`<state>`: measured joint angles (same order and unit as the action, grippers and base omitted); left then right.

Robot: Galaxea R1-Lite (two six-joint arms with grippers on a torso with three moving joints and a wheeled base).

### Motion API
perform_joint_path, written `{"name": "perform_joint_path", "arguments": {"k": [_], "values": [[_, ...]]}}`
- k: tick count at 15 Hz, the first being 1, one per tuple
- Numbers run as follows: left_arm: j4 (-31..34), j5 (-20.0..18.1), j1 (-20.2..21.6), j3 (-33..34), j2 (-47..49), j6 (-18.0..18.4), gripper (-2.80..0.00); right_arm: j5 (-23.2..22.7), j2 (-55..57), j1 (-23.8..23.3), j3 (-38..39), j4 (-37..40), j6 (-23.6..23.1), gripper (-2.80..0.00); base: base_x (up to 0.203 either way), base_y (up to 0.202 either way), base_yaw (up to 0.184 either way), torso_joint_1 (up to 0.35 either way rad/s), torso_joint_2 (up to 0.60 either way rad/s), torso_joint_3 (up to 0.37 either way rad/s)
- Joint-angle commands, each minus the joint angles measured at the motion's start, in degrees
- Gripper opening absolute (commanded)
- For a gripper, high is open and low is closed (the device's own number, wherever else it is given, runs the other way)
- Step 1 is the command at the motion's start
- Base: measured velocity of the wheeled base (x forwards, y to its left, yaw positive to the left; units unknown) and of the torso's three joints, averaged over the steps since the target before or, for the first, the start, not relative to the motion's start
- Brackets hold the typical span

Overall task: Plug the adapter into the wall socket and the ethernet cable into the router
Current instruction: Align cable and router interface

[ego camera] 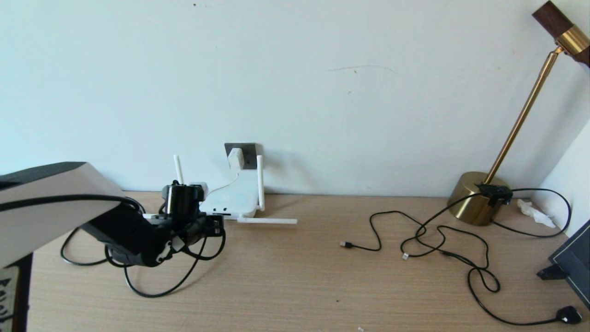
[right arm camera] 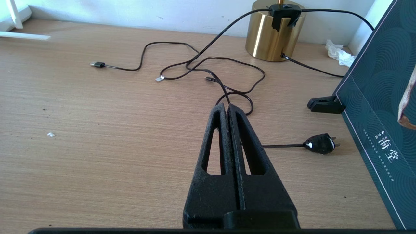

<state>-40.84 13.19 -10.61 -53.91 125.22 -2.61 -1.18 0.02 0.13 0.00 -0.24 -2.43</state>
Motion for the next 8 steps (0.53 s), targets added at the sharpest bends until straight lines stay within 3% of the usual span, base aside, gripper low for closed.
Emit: {"name": "perform_joint_path", "arguments": {"k": [1,8], "values": [[-0.29,0.11,0.04,0.03,-0.24,-0.03,-2.80,-0.05,0.06,0.04,0.00,-0.02,-0.04,-2.80,0.000,0.000,0.000,0.000,0.00,0.000],[-0.03,0.17,0.06,-0.67,-0.07,0.06,-2.80,-0.05,0.06,-0.04,0.00,-0.02,-0.04,-2.80,0.000,0.000,0.000,0.000,0.00,0.000]]}}
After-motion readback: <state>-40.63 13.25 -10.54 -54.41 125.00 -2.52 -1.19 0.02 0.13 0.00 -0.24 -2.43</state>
